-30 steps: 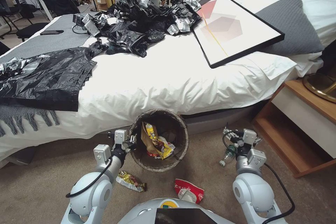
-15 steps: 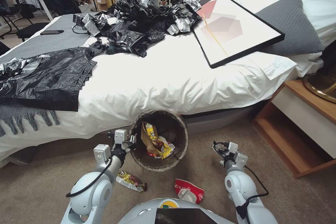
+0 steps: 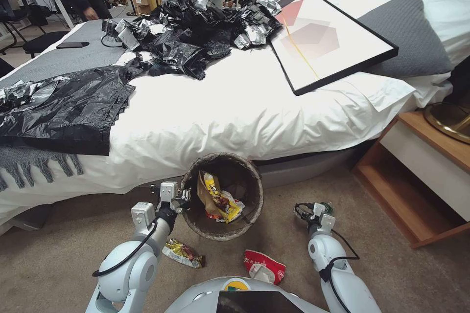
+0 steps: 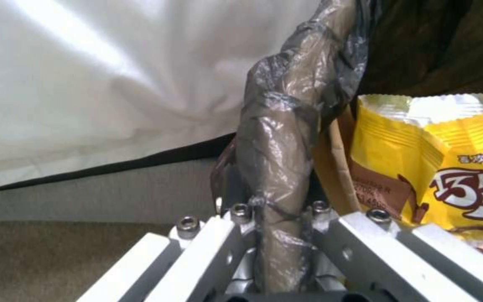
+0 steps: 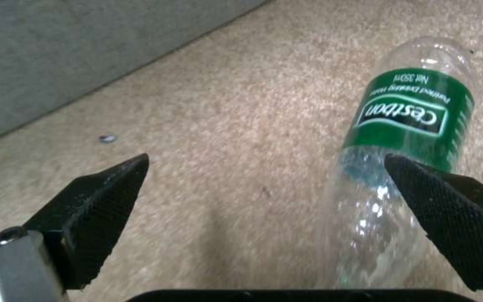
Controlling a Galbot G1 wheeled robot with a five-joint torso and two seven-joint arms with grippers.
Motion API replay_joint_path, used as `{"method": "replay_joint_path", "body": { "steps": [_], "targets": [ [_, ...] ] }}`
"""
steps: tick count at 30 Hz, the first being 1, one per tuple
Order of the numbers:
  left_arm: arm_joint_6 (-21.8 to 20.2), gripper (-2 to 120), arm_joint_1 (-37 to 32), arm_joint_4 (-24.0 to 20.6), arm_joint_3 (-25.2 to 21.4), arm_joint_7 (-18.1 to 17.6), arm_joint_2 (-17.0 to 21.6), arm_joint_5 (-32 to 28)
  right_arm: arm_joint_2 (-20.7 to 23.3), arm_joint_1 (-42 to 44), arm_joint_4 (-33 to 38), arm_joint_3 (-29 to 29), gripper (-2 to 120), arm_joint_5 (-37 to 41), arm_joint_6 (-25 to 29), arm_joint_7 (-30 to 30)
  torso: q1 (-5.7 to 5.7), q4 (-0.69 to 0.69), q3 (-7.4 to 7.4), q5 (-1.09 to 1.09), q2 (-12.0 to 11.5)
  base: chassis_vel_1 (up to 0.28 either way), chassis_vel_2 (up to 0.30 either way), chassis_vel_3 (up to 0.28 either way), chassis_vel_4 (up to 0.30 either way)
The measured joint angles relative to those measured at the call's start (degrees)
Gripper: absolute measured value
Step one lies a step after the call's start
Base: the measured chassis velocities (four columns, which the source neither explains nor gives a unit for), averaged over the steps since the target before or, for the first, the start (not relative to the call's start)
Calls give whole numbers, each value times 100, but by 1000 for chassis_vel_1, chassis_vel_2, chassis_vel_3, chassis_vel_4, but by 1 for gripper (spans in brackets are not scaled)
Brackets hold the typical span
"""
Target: Pick up the trash bin, then pick up the garbage from the floor and place it into the trash bin.
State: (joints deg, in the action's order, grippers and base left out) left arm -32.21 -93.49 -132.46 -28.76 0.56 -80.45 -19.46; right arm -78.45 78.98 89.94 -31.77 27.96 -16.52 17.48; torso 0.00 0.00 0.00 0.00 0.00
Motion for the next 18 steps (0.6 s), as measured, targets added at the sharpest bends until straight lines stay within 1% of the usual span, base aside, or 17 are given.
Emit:
{"method": "replay_joint_path", "body": {
  "steps": [1, 3, 5, 13, 18],
  "targets": [
    [0, 0, -8, -4, -6, 0, 0, 3, 1, -170, -321, 14, 100, -58, 94, -55, 0, 0, 0, 0, 0, 0, 0, 0, 0],
    [0, 0, -22, -11, -11, 0, -9, 11, 2, -355, -646, 18, 100, -168, 209, -104, 0, 0, 0, 0, 0, 0, 0, 0, 0],
    [0, 0, -28, -17, -17, -1, -16, 13, 5, -450, -775, 7, 100, -246, 264, -125, 0, 0, 0, 0, 0, 0, 0, 0, 0],
    [9, 0, -4, 25, 5, -1, -28, 27, 27, -354, -596, -215, 100, -432, 403, -143, 0, 0, 0, 0, 0, 0, 0, 0, 0],
    [14, 0, -1, 35, 7, 3, -12, 29, 35, -311, -608, -334, 100, -533, 484, -169, 0, 0, 0, 0, 0, 0, 0, 0, 0]
  ]
}}
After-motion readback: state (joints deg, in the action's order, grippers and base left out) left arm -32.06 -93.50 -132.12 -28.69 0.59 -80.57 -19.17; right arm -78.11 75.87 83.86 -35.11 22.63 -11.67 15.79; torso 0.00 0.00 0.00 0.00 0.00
